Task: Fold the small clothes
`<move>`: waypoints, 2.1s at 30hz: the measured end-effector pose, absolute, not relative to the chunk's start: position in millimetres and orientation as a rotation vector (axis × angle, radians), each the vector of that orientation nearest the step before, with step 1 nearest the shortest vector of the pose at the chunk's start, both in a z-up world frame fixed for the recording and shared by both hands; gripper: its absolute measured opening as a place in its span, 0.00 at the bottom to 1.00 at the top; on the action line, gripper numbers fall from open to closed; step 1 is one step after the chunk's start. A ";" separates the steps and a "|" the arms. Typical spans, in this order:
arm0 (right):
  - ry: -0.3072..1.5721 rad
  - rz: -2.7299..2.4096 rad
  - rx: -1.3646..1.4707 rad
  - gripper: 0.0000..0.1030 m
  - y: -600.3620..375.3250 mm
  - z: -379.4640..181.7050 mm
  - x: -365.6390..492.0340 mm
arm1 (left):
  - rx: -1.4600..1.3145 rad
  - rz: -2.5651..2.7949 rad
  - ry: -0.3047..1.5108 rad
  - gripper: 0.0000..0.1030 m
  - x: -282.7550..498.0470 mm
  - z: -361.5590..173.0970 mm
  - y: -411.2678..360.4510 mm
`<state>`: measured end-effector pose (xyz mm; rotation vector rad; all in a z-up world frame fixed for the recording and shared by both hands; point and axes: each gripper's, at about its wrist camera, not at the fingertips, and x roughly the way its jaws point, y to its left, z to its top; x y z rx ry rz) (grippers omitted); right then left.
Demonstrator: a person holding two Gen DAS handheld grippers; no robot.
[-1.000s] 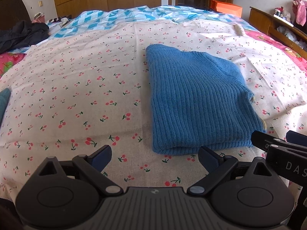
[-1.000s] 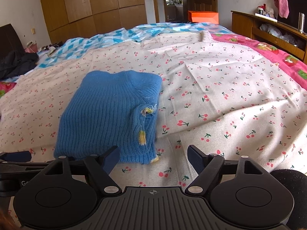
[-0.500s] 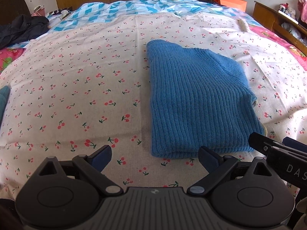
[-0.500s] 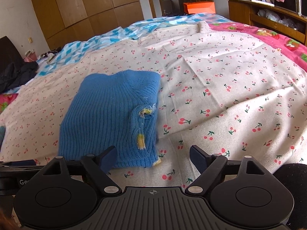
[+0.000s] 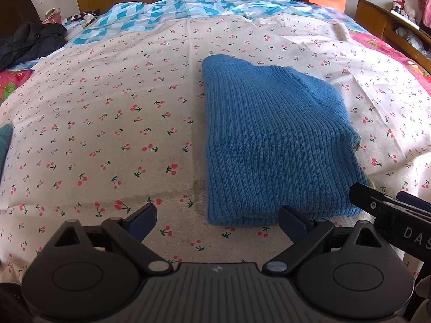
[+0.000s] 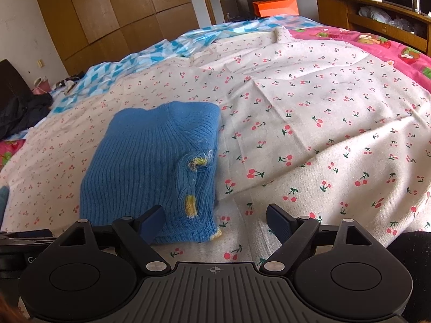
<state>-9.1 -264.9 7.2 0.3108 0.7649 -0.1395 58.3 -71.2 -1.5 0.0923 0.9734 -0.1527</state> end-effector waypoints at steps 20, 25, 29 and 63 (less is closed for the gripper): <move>0.778 -0.138 0.311 0.82 -264.4 5.2 -6.7 | 0.089 -0.153 0.980 0.98 58.9 -3.0 -69.5; 0.733 -0.131 0.314 0.82 -265.5 12.9 -10.4 | 0.084 -0.167 0.968 0.98 57.9 2.1 -69.0; 0.600 -0.108 0.277 0.82 -263.7 35.1 -11.2 | 0.067 -0.170 0.931 0.98 60.4 13.7 -65.9; 0.731 -0.209 0.281 0.63 -286.7 0.2 16.4 | 0.087 -0.163 0.897 0.98 48.6 13.6 -57.6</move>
